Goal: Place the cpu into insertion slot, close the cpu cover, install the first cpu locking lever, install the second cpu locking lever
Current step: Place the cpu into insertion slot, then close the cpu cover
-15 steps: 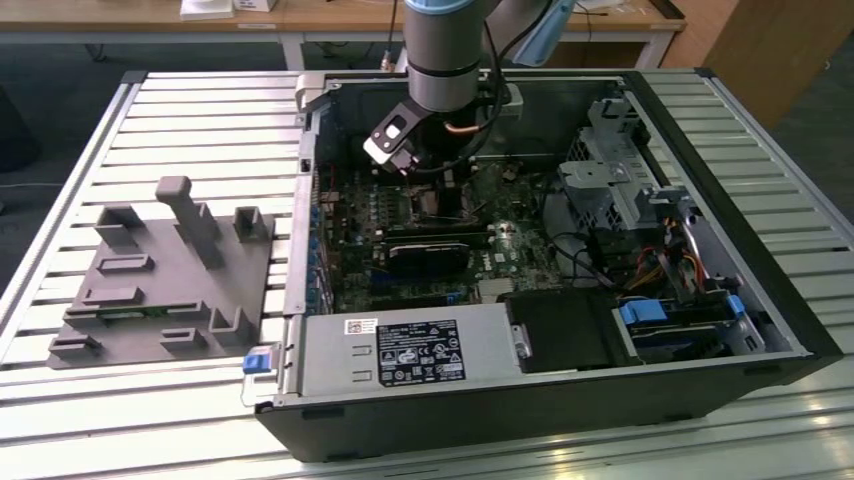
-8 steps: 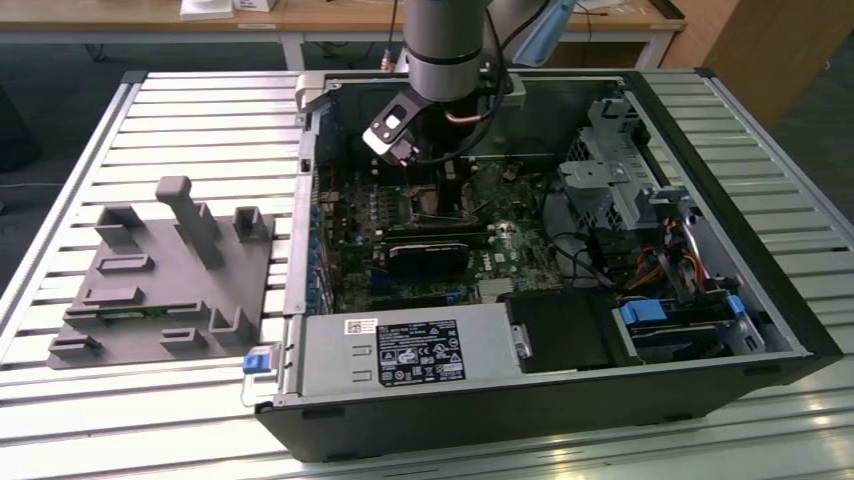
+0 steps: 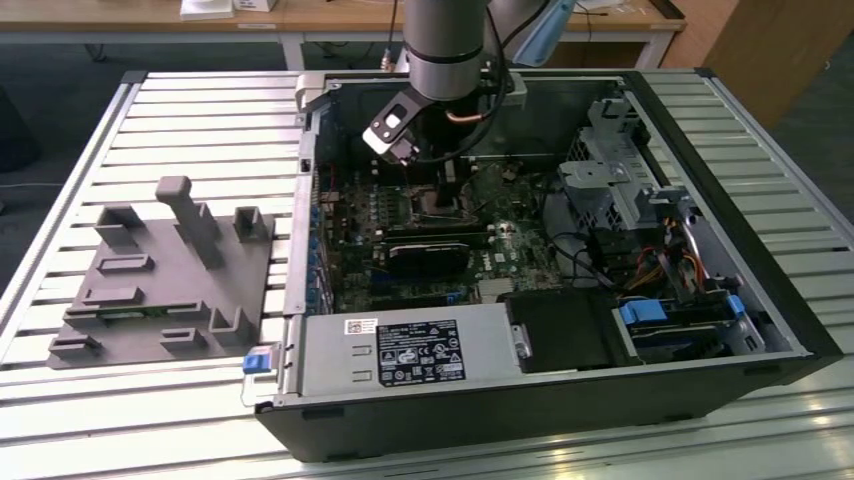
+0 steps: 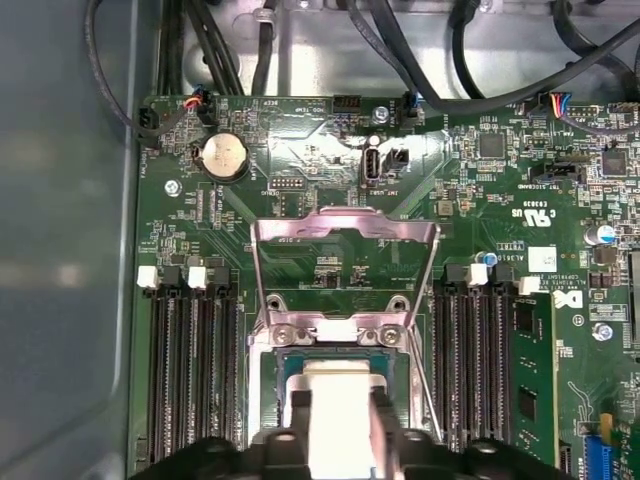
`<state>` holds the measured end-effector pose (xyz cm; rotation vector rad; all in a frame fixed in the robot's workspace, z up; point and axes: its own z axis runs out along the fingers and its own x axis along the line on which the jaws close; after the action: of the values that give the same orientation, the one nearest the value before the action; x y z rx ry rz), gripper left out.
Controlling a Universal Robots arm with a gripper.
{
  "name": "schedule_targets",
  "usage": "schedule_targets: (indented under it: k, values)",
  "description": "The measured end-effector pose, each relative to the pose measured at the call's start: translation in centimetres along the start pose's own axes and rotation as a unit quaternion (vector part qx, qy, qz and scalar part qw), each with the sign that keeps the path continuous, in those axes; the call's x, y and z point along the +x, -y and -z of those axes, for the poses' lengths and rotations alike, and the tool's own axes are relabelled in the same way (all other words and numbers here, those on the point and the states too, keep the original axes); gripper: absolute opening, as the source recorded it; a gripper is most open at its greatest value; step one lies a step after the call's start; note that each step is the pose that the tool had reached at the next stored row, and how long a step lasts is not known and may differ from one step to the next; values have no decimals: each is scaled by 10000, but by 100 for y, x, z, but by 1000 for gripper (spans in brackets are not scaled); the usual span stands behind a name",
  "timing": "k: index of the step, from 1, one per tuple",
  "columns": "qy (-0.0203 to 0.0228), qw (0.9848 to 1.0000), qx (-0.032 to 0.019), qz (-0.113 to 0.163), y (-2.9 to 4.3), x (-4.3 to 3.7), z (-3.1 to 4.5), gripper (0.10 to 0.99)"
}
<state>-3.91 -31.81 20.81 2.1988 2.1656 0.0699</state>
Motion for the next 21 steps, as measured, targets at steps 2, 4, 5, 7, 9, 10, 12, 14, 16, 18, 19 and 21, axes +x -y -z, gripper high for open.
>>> schedule_targets:
  k: [2, 4, 5, 7, 9, 10, 12, 14, 16, 18, 19, 21]
  values:
    - [-7, 10000, 5, 0, -3, -2, 1, 302]
    - [-13, 10000, 7, -2, -3, -2, 2, 243]
    - [-14, 10000, 7, -2, -3, -2, 3, 184]
    - [-16, 10000, 7, -1, -4, -2, 4, 125]
    - [-16, 10000, 8, -1, -4, -2, 5, 106]
    - [-16, 10000, 8, -1, -4, -2, 6, 106]
    - [-16, 10000, 8, -1, -4, -2, 7, 106]
    - [-16, 10000, 8, -1, -4, -2, 9, 106]
    - [-16, 10000, 8, -1, -4, -2, 11, 106]
    - [-15, 10000, 8, -1, -4, -2, 15, 106]
    - [-15, 10000, 8, -1, -4, -2, 17, 106]
    - [-15, 10000, 8, -1, -5, -3, 26, 106]
